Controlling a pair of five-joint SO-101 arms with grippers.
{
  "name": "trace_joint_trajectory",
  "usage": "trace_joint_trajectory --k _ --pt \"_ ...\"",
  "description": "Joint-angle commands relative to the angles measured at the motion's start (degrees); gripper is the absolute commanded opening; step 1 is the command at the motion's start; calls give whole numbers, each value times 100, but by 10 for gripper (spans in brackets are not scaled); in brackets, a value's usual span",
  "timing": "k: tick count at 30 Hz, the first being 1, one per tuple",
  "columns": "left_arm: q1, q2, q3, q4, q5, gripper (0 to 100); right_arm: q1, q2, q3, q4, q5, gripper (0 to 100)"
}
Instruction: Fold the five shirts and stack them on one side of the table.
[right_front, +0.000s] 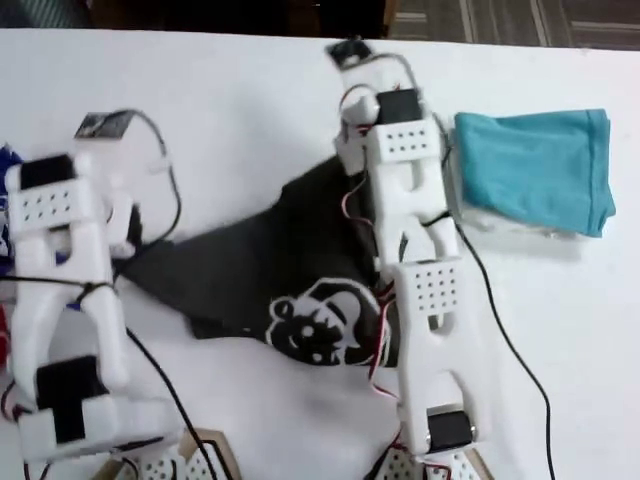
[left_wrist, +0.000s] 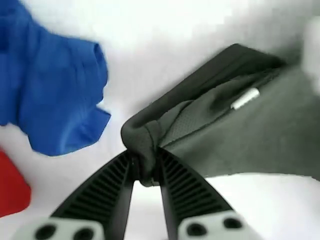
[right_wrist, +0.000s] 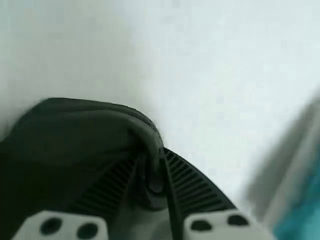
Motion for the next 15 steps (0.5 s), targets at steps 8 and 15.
trace_joint_trajectory --k 8,15 --pt "281 1495 -4444 1231 62 24 127 -1982 -712 -189 18 20" --pt "598 1187 -5349 1213 88 24 215 -2598 -747 -655 18 20"
